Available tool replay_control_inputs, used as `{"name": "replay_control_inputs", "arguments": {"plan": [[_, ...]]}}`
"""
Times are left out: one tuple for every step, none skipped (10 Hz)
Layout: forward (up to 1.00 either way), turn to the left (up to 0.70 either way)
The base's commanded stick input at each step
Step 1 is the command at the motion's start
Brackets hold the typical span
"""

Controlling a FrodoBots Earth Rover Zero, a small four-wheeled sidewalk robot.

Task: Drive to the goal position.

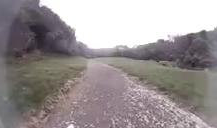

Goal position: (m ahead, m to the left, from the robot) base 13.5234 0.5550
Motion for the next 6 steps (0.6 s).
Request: {"name": "replay_control_inputs", "arguments": {"plan": [[0.85,0.0],[0.85,0.0],[0.85,0.0],[0.85,0.0],[0.85,0.0],[0.85,0.0]]}}
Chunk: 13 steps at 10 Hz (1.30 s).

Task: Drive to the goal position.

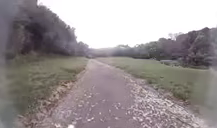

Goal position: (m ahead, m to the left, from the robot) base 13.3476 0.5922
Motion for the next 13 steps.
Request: {"name": "replay_control_inputs", "arguments": {"plan": [[0.85,0.0],[0.85,0.0],[0.85,0.0],[0.85,0.0],[0.85,0.0],[0.85,0.0],[0.85,0.0],[0.85,0.0],[0.85,0.0],[0.85,0.0],[0.85,0.0],[0.85,0.0],[0.85,0.0]]}}
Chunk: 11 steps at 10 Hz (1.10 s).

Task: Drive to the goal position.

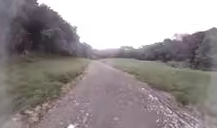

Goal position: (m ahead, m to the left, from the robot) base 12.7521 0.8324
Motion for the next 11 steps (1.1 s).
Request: {"name": "replay_control_inputs", "arguments": {"plan": [[0.85,0.0],[0.85,0.0],[0.85,0.0],[0.85,0.0],[0.85,0.0],[0.85,0.0],[0.85,0.0],[0.85,0.0],[0.85,0.0],[0.85,0.0],[0.85,0.0]]}}
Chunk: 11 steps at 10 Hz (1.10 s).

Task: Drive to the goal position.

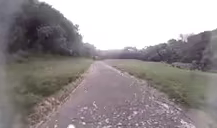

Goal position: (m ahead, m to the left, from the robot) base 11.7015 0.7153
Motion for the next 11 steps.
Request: {"name": "replay_control_inputs", "arguments": {"plan": [[0.85,0.0],[0.85,0.0],[0.85,0.0],[0.85,0.0],[0.85,0.0],[0.85,0.0],[0.85,0.0],[0.85,0.0],[0.85,0.0],[0.85,0.0],[0.85,0.0]]}}
